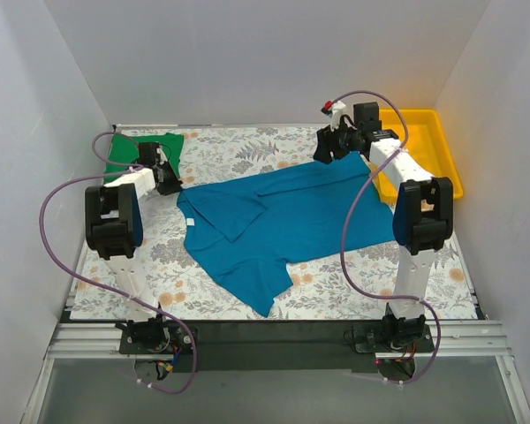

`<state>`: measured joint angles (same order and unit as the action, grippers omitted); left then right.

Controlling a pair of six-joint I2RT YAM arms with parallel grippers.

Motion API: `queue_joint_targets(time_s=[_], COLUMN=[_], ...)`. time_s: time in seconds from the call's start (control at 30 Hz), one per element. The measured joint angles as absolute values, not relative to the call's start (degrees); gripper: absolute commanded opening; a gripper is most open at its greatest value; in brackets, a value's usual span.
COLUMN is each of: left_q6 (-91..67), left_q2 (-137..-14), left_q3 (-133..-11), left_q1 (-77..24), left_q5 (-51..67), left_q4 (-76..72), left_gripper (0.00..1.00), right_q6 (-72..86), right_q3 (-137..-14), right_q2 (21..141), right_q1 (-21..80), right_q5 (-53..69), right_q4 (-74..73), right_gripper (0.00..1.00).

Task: Fold and stack the t-shirts
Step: Fold the tshirt

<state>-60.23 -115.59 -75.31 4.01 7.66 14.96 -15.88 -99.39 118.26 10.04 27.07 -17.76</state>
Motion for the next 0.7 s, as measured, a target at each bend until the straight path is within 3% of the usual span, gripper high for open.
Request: queue_joint_targets(time_s=[0.3, 0.33, 0.43, 0.5, 0.67, 0.7], left_q6=[-58.9, -58.8, -58.7, -59.2, -60.7, -61.2], left_q2=[-117.4, -117.5, -116.8, -114.2, -92.3, -85.6], left_q3=[-79.4, -79.6, -79.6, -77.9, -66.6, -64.2], left_q1=[4.1, 4.2, 4.3, 4.4, 4.6, 4.8], left_q5=[0.6, 0.3, 0.0, -0.1, -0.4, 0.4], left_q4=[17.1, 17.5, 18.4, 18.4, 18.3, 17.7], left_gripper=[0.0, 0.13, 0.38, 0.43, 0.81, 0.83], right_q6=[-23.9, -26.1, -36.2, -44.5, -59.6, -60.9], right_q3=[-88.1, -86.9, -83.2, -79.7, -64.8, -61.4], right_q2=[107.4, 105.9, 100.6, 96.9, 86.9, 85.6], right_q1=[10.7, 10.8, 12.1, 14.9, 35.6, 41.9], right_q5=[32.9, 33.9, 38.1, 40.4, 41.4, 40.6], right_q4=[-22.4, -23.9, -29.8, -33.5, -37.8, -36.8], right_gripper=[0.66, 0.67, 0.69, 0.69, 0.69, 0.7])
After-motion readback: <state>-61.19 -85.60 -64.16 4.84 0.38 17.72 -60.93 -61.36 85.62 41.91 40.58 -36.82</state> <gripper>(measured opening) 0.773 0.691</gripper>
